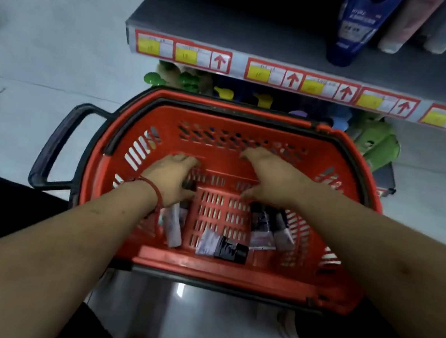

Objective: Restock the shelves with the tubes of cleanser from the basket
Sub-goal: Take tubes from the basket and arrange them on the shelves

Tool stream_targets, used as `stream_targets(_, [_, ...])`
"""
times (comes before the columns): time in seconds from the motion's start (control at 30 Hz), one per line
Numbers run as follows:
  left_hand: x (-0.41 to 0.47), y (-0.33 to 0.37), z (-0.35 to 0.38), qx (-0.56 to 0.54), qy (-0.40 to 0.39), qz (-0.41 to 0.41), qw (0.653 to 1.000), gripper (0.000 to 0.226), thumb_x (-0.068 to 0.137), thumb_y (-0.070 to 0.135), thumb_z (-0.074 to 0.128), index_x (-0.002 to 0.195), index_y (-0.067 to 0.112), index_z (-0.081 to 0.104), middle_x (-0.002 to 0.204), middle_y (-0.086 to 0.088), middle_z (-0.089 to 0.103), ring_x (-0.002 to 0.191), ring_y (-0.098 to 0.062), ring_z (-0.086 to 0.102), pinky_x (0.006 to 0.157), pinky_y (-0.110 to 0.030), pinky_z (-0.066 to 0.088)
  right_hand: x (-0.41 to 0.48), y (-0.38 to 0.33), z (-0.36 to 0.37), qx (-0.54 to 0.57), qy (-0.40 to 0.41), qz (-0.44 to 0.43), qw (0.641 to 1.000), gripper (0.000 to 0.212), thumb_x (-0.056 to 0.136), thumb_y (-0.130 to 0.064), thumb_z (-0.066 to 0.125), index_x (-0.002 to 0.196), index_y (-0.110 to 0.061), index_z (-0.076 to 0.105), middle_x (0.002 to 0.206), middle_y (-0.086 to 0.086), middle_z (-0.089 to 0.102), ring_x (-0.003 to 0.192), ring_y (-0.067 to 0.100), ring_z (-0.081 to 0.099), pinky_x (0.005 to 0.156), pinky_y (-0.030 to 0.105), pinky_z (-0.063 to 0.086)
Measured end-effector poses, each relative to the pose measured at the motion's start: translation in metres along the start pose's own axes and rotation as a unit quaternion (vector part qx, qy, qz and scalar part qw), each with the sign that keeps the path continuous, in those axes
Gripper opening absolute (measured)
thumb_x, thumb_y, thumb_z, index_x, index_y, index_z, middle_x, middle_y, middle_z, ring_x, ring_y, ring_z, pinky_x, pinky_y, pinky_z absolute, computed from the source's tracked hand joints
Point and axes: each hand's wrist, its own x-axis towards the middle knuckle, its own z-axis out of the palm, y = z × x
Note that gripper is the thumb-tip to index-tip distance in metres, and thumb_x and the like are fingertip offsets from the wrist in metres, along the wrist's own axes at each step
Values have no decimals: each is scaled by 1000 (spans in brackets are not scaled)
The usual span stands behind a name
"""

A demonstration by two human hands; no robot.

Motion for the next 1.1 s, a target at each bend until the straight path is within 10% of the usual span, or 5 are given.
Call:
stream_targets(0.27, [15, -44, 45, -35, -203, -111, 972, 70, 76, 29, 74, 139, 11, 52, 139, -12, 58, 121, -27, 60, 89, -24, 46, 16, 9, 89, -58, -183, 2, 981, 76, 75, -23, 84, 140, -15, 45, 136, 9, 56, 118, 28, 59, 97, 36, 51])
stream_targets(0.5, [52, -53, 66, -84, -157, -209, 962, 93, 88, 26, 74, 158, 10, 16, 154, -19, 41, 137, -37, 45, 107, -38, 40, 39, 20, 161, -53, -282, 31, 957, 78, 77, -23, 83, 143, -15, 41, 138, 11, 55, 123, 29, 57, 97, 36, 48])
stream_targets(0.63, [61, -55, 86, -72, -125, -251, 957, 92, 85, 34, 76, 150, -7, 25, 146, -21, 43, 132, -36, 49, 105, -35, 40, 65, 55, 227, 51, -299, 77, 950, 38, 88, -26, 74, 121, -23, 57, 123, 11, 61, 111, 31, 62, 96, 34, 53])
stream_targets(0.8, [65, -51, 108, -79, -104, -289, 948, 97, 76, 43, 83, 145, -3, 33, 141, -20, 48, 129, -34, 52, 102, -37, 44, 72, 89, 282, 171, -252, 87, 948, 62, 63, -74, 74, 112, -37, 69, 114, -2, 73, 102, 24, 71, 84, 41, 58])
stream_targets(1.1, [72, -56, 110, -116, -116, -334, 928, 76, 85, 28, 75, 142, -2, 36, 138, -19, 55, 124, -35, 57, 92, -35, 47, 67, 53, 216, 134, -306, 74, 940, 46, 84, -33, 75, 126, -26, 58, 118, 0, 65, 110, 22, 63, 95, 39, 53])
